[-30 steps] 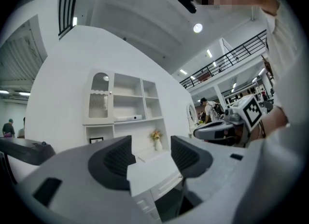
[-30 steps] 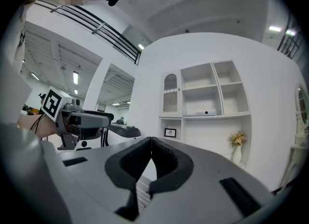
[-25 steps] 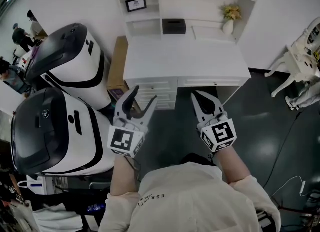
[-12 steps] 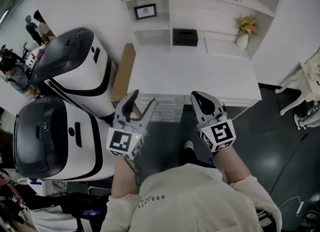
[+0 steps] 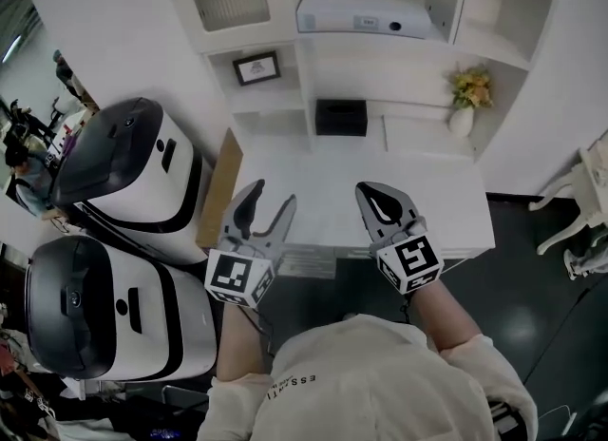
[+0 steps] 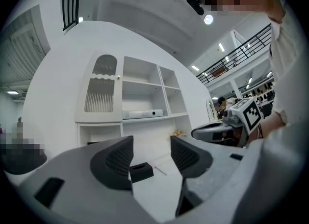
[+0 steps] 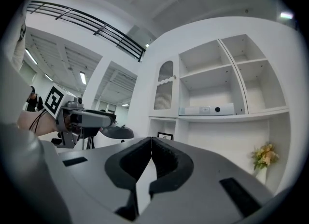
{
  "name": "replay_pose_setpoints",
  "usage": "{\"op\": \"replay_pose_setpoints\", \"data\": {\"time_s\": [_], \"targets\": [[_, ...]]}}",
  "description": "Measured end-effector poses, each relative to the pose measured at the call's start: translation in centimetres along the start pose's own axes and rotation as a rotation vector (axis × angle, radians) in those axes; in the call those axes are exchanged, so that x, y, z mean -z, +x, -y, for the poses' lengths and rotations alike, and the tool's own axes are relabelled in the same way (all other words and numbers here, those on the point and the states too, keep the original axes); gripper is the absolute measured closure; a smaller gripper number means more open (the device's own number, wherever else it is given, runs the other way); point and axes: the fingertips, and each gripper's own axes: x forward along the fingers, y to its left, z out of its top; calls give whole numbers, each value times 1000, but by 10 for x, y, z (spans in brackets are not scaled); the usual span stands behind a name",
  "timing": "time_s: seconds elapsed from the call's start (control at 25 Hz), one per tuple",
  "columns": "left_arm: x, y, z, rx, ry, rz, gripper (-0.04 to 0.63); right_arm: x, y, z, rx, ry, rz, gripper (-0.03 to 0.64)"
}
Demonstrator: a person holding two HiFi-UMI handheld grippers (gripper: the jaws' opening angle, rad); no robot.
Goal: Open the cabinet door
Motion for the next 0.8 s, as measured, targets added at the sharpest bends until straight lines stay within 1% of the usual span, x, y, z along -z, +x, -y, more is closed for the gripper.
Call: {"op": "replay_pose_setpoints", "data": {"time_s": [0.2, 0.32, 0.44, 0.64, 0.8], "targets": [[-3, 61, -11, 7, 27, -5, 360, -3, 31, 53, 6, -3, 16, 601], [-6, 92, -28, 6, 53, -4, 360, -8, 53, 73, 8, -14, 28, 601], [-16, 123, -51, 7, 83, 16, 362, -15, 79, 90, 14, -27, 38, 601], [-42, 173, -95, 25, 140, 62, 362, -34, 126, 118, 34, -27, 58, 601], [-77, 204, -133, 27, 179, 112, 362, -53, 161, 134, 48, -48, 80, 601]]}}
